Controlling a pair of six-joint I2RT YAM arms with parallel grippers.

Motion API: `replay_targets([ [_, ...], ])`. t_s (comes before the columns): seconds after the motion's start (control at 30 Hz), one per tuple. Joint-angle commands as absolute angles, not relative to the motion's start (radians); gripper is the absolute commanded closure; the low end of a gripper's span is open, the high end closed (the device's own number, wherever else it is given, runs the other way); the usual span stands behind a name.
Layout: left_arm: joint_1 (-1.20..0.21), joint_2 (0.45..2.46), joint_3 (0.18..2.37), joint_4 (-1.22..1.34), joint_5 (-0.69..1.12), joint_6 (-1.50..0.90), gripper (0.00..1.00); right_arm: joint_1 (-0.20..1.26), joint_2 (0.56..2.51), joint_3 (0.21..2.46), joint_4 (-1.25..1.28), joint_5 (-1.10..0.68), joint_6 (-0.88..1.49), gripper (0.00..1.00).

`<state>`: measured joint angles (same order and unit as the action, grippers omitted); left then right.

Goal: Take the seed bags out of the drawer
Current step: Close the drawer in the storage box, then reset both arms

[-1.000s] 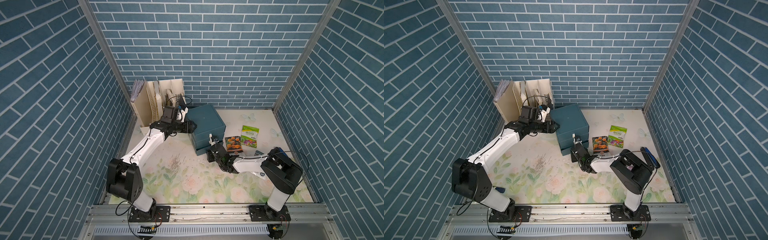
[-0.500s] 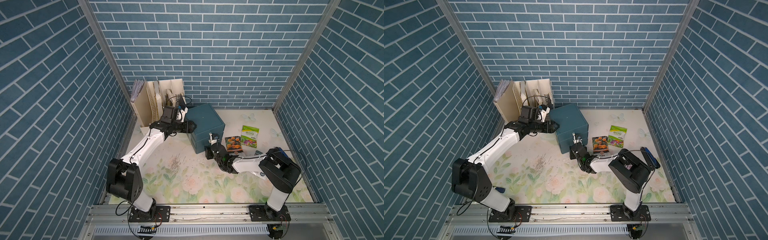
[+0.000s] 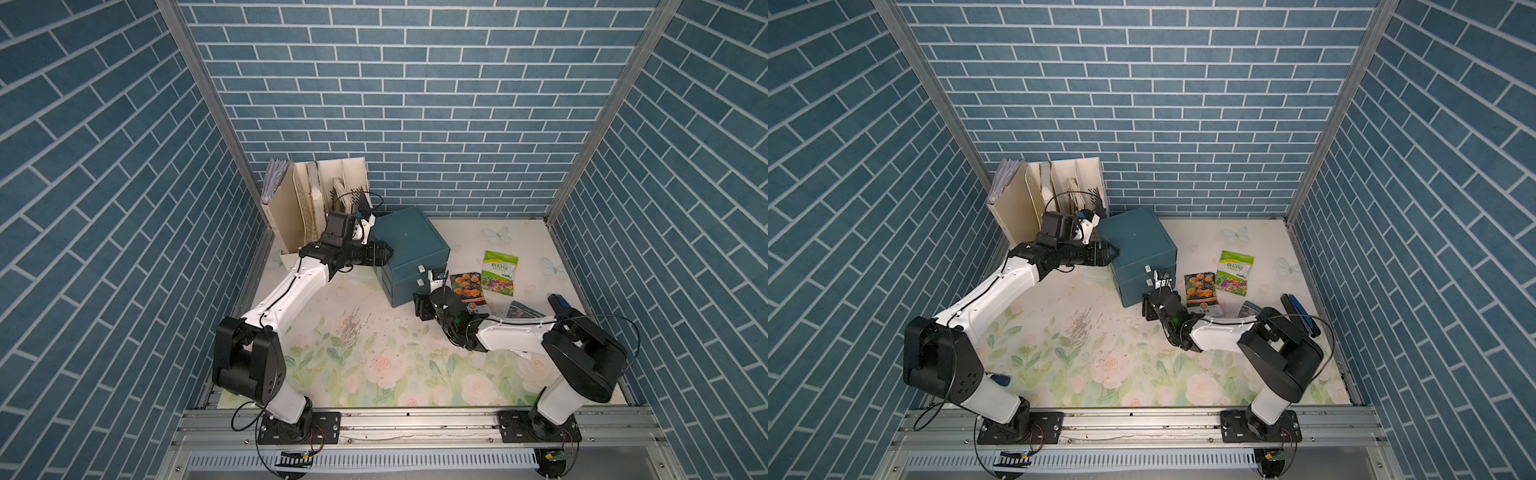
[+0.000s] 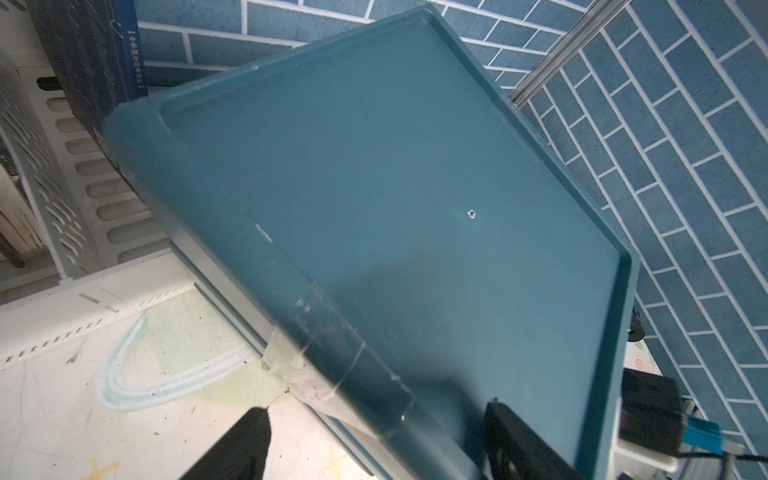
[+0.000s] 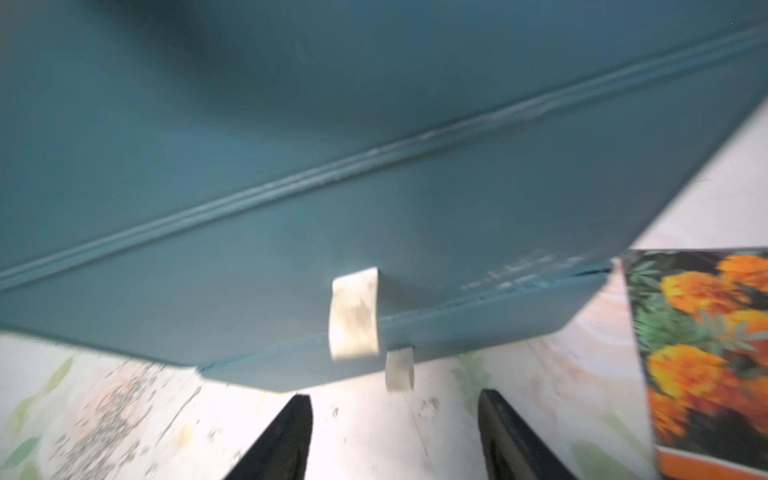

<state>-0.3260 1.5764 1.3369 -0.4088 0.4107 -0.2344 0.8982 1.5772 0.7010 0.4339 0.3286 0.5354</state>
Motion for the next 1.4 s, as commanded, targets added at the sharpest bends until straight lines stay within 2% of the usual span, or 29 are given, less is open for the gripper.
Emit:
replay_targets([
  [0.0,-0.319,1.611,1.315,-0.579,0.335,-0.208,0.12,0.897,1.465,0.642,0.342,0.335,0.567,0.25],
  [0.07,-0.319,1.608,1.329,-0.566,0.328,-0.217,0.07,0.895,1.396,0.614,0.294,0.341,0.570,0.20],
  [0.1,-0.318,1.608,1.339,-0.560,0.326,-0.221,0.00,0.895,1.362,0.603,0.266,0.345,0.571,0.16],
  [0.27,-0.319,1.575,1.378,-0.507,0.300,-0.247,0.00,0.889,1.216,0.574,0.138,0.347,0.562,0.01],
  [0.53,-0.319,1.475,1.376,-0.408,0.259,-0.295,0.00,0.811,1.053,0.555,0.006,0.298,0.550,0.00],
  [0.77,-0.319,1.337,1.245,-0.305,0.207,-0.339,0.00,0.642,1.008,0.585,-0.071,0.216,0.486,0.00],
  [1.1,-0.315,1.167,0.985,-0.161,0.081,-0.286,0.00,0.400,1.102,0.658,-0.022,0.189,0.374,0.00],
  [1.37,-0.296,1.151,0.828,-0.010,-0.086,-0.225,0.00,0.239,1.259,0.695,0.112,0.245,0.256,0.00],
])
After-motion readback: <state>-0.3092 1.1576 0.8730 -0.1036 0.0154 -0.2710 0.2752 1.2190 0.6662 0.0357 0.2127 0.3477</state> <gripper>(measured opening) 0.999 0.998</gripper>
